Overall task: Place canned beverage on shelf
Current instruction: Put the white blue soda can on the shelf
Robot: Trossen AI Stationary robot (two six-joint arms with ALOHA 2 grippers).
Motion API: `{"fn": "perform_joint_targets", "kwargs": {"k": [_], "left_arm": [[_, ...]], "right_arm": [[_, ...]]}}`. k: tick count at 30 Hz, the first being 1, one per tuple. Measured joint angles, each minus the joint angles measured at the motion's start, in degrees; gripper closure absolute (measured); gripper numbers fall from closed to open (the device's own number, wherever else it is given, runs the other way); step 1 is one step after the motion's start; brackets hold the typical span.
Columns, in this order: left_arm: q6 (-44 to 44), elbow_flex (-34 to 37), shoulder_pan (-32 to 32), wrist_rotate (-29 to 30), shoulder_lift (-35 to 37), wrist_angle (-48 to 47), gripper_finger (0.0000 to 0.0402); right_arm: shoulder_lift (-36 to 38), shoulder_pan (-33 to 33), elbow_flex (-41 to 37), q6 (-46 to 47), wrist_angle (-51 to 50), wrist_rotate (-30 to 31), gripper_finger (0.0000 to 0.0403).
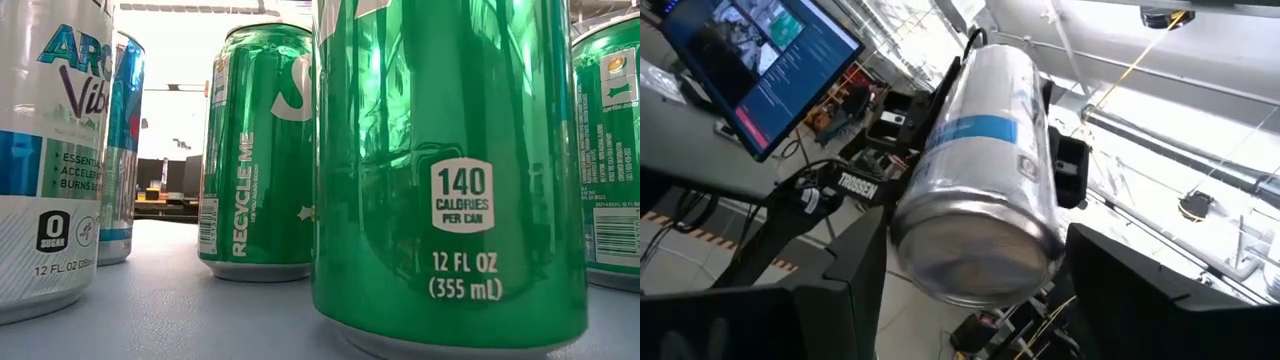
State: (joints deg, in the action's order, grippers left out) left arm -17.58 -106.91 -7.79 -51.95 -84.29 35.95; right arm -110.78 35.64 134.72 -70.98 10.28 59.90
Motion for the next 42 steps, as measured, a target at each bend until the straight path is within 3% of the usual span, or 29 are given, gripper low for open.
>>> {"fn": "perform_joint_targets", "kwargs": {"k": [15,21,27,42], "left_arm": [[0.0,0.0,-0.3,0.3,-0.2,-1.2,0.0150],[0.4,0.0,-0.3,1.4,-0.2,-1.7,0.0150],[0.4,0.0,-0.1,1.9,-0.2,-1.9,0.0150],[1.4,0.0,0.0,4.0,-0.2,-3.0,0.0150]], "right_arm": [[0.0,-0.1,0.0,-4.0,-1.9,1.4,0.0137],[0.0,-0.4,0.0,-4.1,-1.1,-1.4,0.0137],[0.0,-0.9,0.0,-7.3,-0.2,0.3,0.0137],[0.0,-2.5,0.0,-10.6,1.1,-3.0,0.0137]]}}
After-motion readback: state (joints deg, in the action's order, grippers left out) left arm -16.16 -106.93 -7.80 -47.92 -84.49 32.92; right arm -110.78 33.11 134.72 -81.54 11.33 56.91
